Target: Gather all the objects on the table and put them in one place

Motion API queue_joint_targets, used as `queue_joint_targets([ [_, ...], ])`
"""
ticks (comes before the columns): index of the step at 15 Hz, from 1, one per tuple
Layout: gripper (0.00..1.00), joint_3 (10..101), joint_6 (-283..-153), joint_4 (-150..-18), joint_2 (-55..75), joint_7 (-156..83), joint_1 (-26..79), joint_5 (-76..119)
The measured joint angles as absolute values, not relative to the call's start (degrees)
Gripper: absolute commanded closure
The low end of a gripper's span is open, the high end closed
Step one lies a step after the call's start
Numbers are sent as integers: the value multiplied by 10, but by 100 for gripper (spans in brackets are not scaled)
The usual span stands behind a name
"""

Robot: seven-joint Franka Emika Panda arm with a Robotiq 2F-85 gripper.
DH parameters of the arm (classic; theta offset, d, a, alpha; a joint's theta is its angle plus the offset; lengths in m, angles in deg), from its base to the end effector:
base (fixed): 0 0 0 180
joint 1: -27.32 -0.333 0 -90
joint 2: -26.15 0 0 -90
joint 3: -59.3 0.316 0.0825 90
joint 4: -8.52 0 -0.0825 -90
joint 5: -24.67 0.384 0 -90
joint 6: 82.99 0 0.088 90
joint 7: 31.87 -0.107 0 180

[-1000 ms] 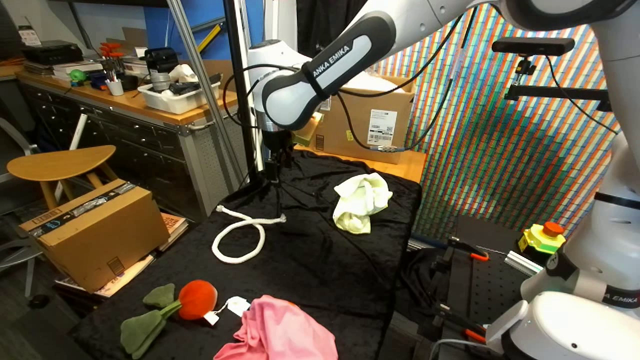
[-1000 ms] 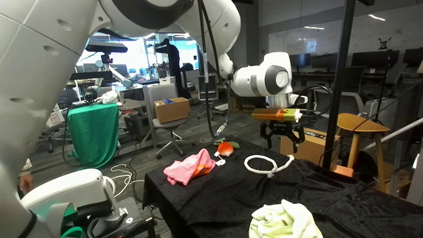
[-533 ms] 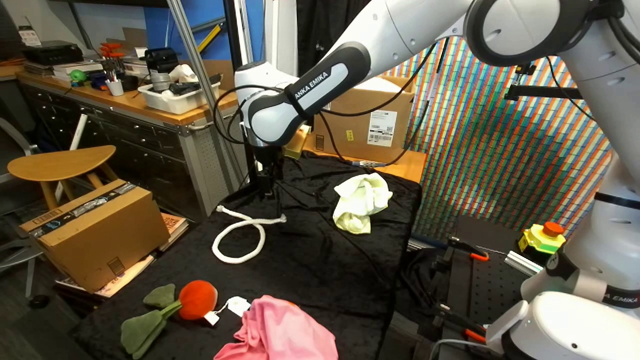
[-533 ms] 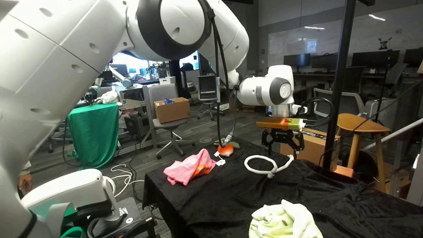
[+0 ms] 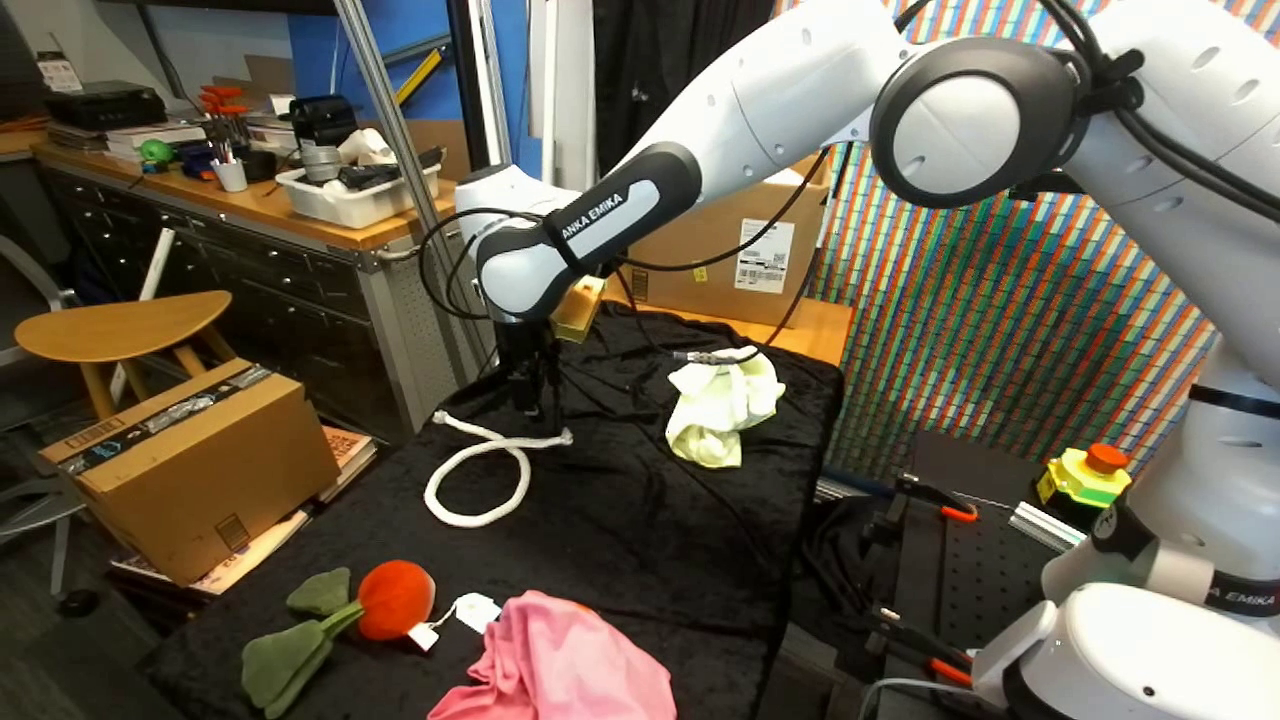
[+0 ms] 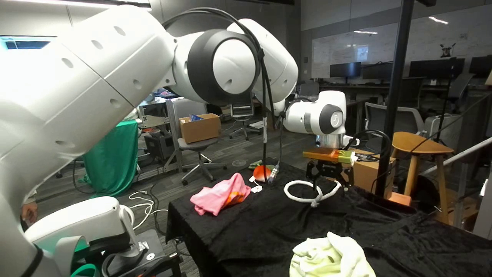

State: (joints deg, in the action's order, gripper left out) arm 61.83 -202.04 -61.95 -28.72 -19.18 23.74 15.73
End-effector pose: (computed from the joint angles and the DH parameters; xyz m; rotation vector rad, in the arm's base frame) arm 0.7404 0.0630 0.1772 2.9889 0.5975 -0.1736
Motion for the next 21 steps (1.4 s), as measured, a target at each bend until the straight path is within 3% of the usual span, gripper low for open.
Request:
queue_joint_targets([
  [21,0,639,-1880,-466,-401,-168,236,175],
])
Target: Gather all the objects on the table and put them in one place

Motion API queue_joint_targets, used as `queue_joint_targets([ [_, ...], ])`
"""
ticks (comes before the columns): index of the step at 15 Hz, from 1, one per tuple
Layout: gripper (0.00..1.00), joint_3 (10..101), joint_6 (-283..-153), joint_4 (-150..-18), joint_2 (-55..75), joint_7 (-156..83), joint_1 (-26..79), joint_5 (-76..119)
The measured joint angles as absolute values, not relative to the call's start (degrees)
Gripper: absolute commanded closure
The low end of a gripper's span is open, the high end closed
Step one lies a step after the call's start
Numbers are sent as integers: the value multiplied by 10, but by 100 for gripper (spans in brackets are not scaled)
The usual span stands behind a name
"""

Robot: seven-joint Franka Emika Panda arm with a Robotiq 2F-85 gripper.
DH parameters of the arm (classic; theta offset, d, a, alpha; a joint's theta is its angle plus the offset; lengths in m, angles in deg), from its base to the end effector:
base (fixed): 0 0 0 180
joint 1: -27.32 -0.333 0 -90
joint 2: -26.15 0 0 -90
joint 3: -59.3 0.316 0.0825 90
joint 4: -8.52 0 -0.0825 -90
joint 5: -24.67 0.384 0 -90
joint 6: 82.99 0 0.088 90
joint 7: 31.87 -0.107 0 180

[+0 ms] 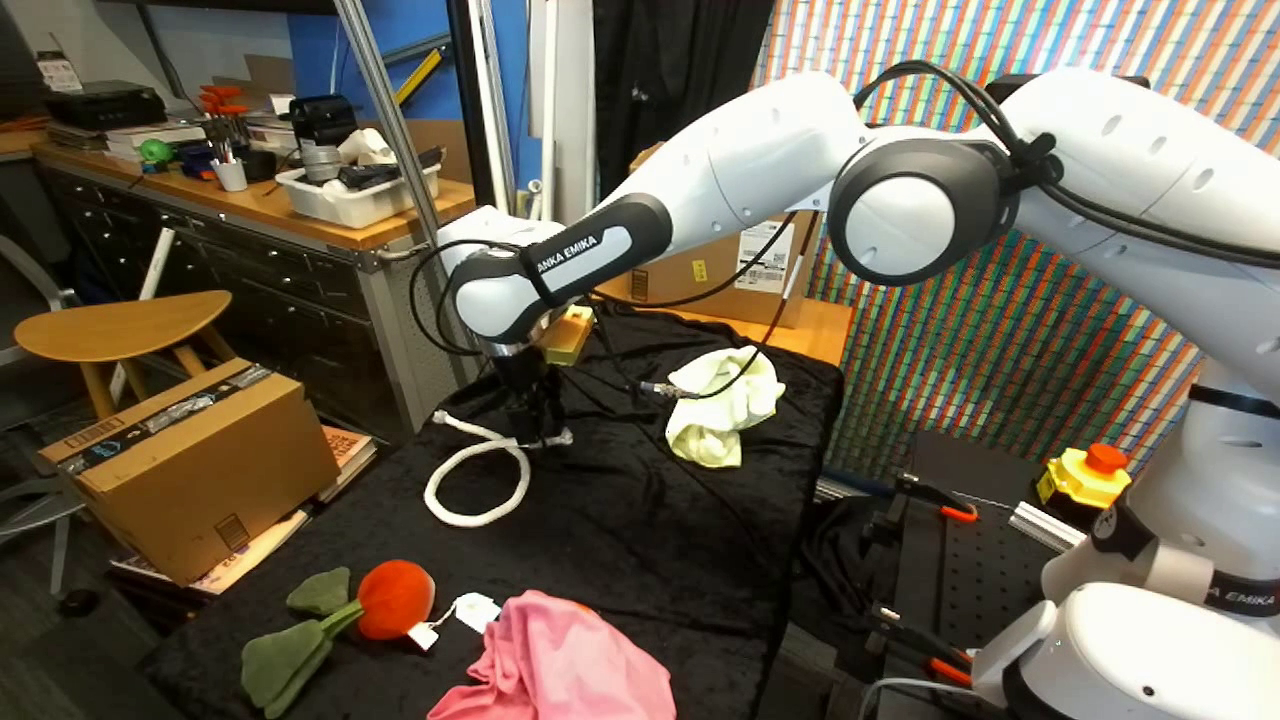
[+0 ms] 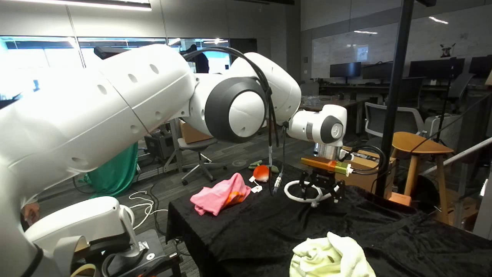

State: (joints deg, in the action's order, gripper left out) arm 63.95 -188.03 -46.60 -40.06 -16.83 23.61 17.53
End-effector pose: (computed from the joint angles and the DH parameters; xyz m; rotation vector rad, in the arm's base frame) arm 0.7443 0.0780 0.1297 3.0245 0.6447 -0.4405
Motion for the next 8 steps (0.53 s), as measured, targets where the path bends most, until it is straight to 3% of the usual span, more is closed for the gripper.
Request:
queue_joint_targets([
  [8,0,643,-1866,-452,-407,-167,232,175],
])
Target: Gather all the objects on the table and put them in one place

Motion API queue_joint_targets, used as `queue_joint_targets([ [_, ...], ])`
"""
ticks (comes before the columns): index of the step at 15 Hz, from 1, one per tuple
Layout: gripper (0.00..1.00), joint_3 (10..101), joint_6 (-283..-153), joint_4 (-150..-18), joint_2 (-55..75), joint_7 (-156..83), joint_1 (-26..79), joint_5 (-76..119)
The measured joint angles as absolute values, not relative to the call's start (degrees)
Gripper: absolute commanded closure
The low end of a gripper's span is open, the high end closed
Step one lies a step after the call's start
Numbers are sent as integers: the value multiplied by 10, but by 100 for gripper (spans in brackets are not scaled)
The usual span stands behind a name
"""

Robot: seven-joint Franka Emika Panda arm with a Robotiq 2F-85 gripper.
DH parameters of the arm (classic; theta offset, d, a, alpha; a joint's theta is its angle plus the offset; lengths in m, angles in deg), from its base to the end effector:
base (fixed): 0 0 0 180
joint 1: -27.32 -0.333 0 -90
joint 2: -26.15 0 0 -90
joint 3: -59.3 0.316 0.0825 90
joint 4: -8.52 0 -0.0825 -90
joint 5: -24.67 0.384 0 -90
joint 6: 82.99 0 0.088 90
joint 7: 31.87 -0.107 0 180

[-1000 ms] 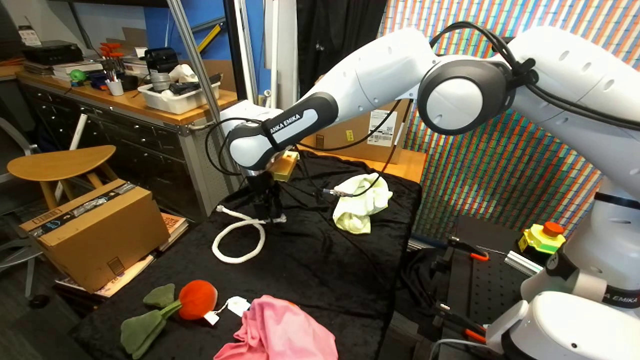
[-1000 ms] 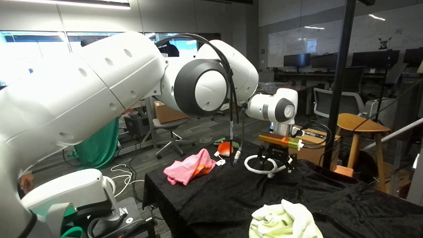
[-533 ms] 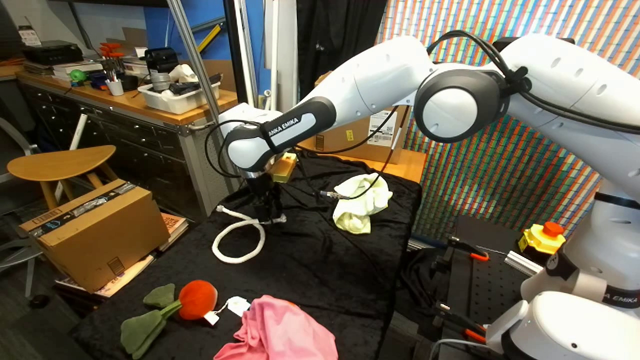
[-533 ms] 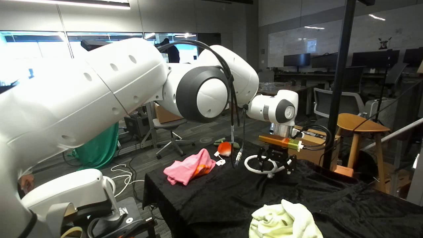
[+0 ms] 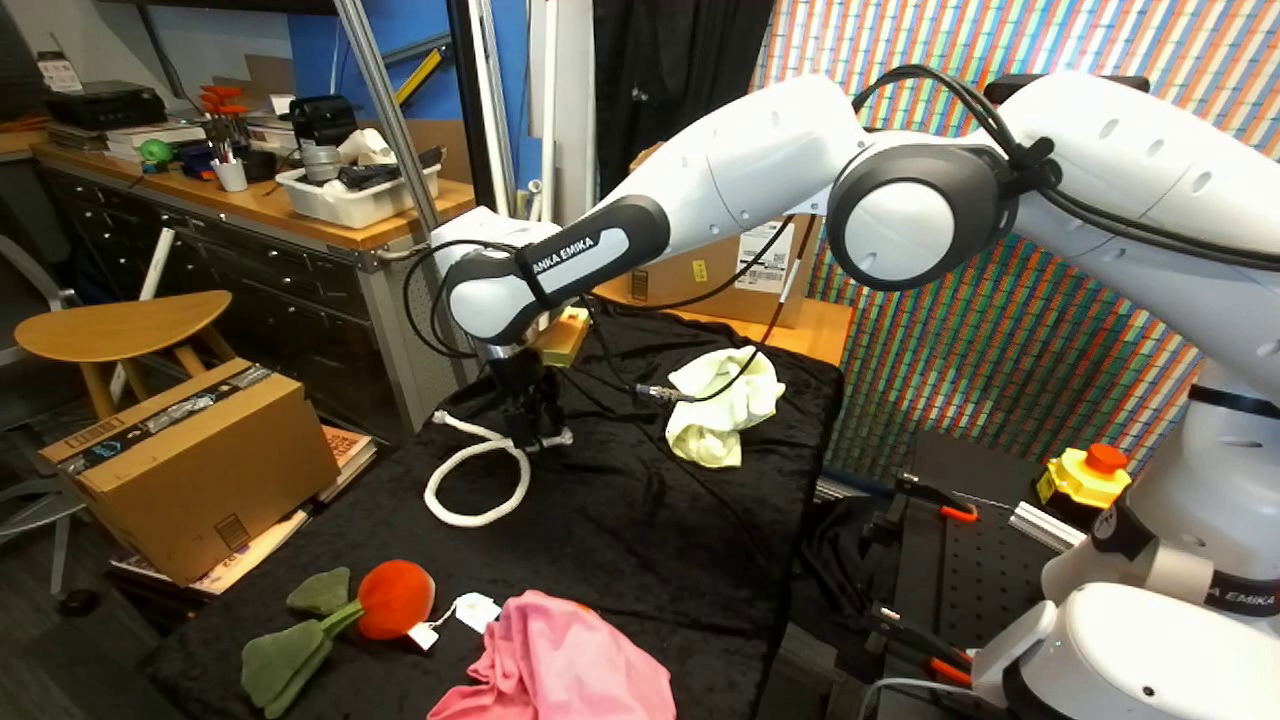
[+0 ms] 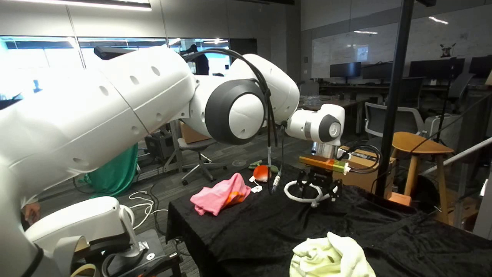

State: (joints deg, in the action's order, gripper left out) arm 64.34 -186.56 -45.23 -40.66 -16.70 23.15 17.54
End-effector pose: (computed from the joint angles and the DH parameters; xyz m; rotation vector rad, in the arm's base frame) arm 0.7441 0.0863 0.1308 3.0236 0.6625 -0.4588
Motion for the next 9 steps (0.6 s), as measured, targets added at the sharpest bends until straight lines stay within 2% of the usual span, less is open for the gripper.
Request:
queue_joint_targets([
  [6,0,643,-1853,-450,-407,-167,235,175],
  [8,28,643,-1850,-450,-408,-167,236,175],
  [9,34,643,-1848,-449,-409,-167,236,175],
])
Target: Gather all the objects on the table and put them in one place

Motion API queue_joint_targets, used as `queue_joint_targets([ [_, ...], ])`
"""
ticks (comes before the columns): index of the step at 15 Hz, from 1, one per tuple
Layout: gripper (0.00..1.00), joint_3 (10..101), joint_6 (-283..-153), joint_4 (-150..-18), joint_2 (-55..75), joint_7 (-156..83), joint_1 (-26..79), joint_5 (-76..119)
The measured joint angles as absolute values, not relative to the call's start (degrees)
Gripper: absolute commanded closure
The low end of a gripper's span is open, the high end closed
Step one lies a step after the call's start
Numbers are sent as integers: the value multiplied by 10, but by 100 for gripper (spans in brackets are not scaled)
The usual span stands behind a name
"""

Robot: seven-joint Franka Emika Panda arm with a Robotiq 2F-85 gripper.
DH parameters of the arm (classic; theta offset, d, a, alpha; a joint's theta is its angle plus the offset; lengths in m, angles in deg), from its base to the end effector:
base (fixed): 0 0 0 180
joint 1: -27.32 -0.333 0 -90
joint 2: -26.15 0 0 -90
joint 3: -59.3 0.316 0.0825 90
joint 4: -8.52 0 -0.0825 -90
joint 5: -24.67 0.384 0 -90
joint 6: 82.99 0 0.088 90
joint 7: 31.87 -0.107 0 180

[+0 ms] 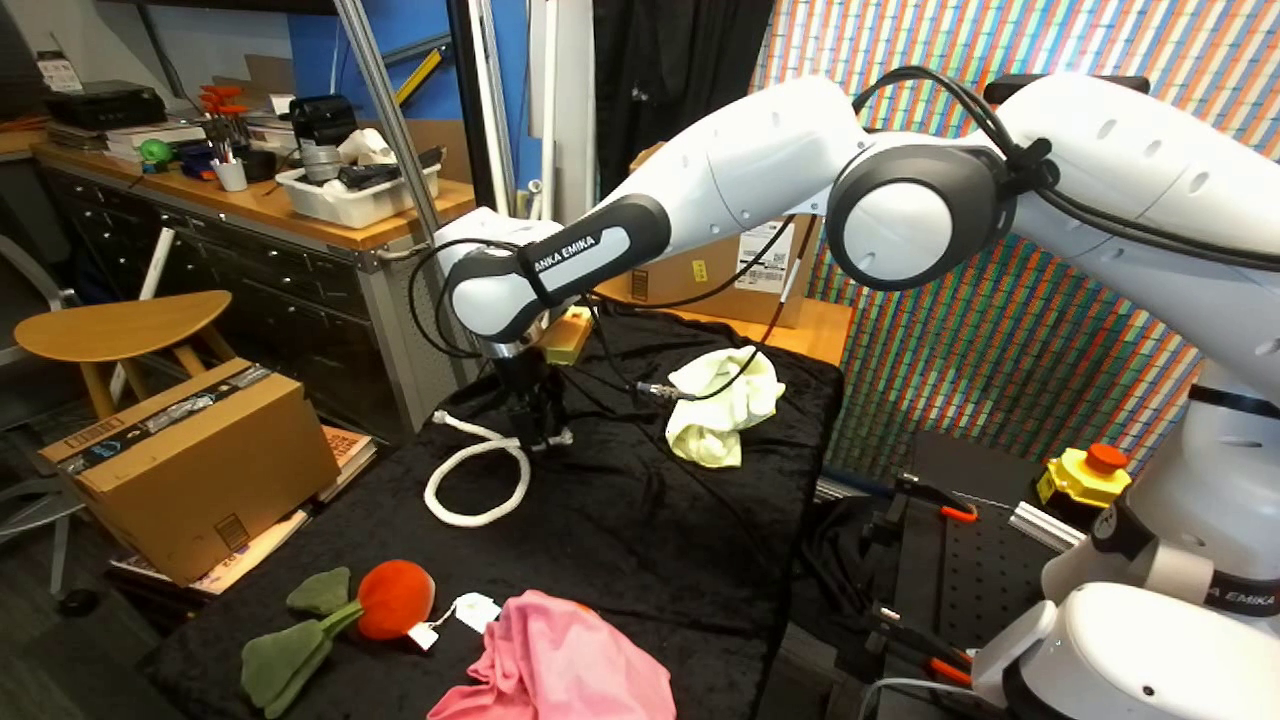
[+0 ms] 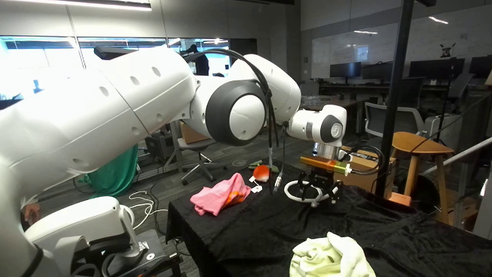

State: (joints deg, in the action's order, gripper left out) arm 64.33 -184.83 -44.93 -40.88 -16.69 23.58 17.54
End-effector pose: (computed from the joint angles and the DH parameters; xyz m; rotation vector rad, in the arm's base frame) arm 0.7415 0.0799 0.1286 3.0221 0.6490 -0.5038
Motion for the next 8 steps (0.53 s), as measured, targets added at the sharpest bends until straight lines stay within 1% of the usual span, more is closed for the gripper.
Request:
queue_joint_targets([
  [1,44,643,-1847,-448,-410,-167,236,175],
  [5,73,643,-1846,-443,-413,-167,236,175],
  [6,82,643,-1846,-442,-412,-167,236,175],
  [7,88,643,-1846,-441,-412,-167,236,175],
  [8,90,643,-1846,-439,-412,-167,236,175],
])
